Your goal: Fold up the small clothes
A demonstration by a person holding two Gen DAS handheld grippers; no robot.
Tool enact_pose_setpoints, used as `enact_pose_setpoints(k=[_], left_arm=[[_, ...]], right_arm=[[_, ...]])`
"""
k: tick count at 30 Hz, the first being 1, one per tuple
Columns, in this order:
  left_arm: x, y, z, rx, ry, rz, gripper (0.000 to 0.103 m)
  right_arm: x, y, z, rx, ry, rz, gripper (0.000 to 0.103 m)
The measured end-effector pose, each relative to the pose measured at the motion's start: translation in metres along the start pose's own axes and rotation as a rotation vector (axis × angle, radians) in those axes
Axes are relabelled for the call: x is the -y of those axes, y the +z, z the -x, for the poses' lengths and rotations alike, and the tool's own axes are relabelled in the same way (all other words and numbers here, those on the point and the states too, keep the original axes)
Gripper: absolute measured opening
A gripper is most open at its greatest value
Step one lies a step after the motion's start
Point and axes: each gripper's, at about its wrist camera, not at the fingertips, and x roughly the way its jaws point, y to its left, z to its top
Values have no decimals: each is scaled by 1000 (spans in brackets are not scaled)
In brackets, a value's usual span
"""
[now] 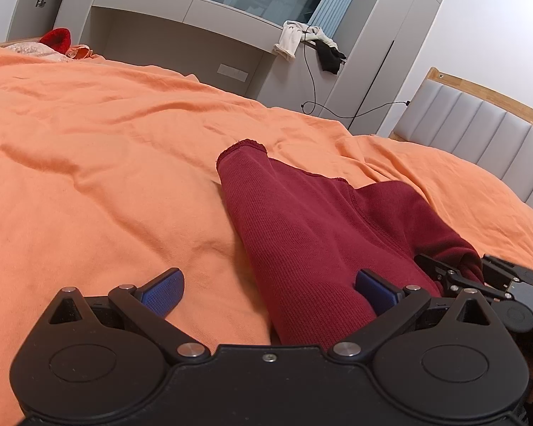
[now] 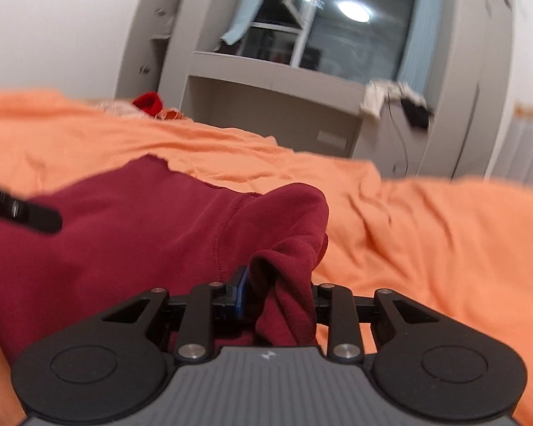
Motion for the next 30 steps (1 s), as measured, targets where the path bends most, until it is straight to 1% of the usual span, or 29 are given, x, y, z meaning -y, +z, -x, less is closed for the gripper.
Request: enact_pose_setpoints(k=[3, 6, 8, 11, 15, 18, 19, 20, 21, 22, 23, 25, 28, 30], left_arm=[[0, -1, -1, 1, 1, -6, 103], [-1, -2, -2, 2, 2, -10, 103], [-1, -2, -2, 4, 2, -10, 103], [0, -2, -1, 4, 0, -8, 103], [-2, -3, 4, 30, -10, 12, 103], [-2, -2, 5, 33, -10, 16, 103], [-3, -1, 5, 33, -13, 23, 103], [-3, -1, 5, 33, -15, 29, 103], [-3, 0, 6, 32, -17, 36, 103], [-4, 1, 6, 30, -20, 43, 103], [-5, 2, 5, 28, -21, 49, 102], [-4, 3, 5, 24, -20, 48, 103], [-3, 3, 5, 18, -10, 36, 103], [-3, 2, 5, 14, -7, 32, 103]], right_arm=[[-18, 0, 3, 23, -44, 113, 31], [-26, -2, 3, 32, -60, 155, 31], [-27, -2, 2, 27, -52, 141, 31], [-20, -1, -2, 13, -21, 86, 31], [-5, -1, -3, 0, 10, 13, 32], [5, 1, -2, -7, 33, -29, 39], [9, 2, -2, -11, 41, -52, 45], [15, 2, -2, -15, 48, -78, 54], [21, 2, -2, -19, 53, -111, 60], [28, 2, -1, -22, 58, -144, 68], [37, 1, -2, -27, 72, -189, 72], [55, -2, -4, -46, 129, -302, 75], [83, -11, -15, -89, 268, -541, 88], [99, -22, -26, -123, 370, -721, 88]])
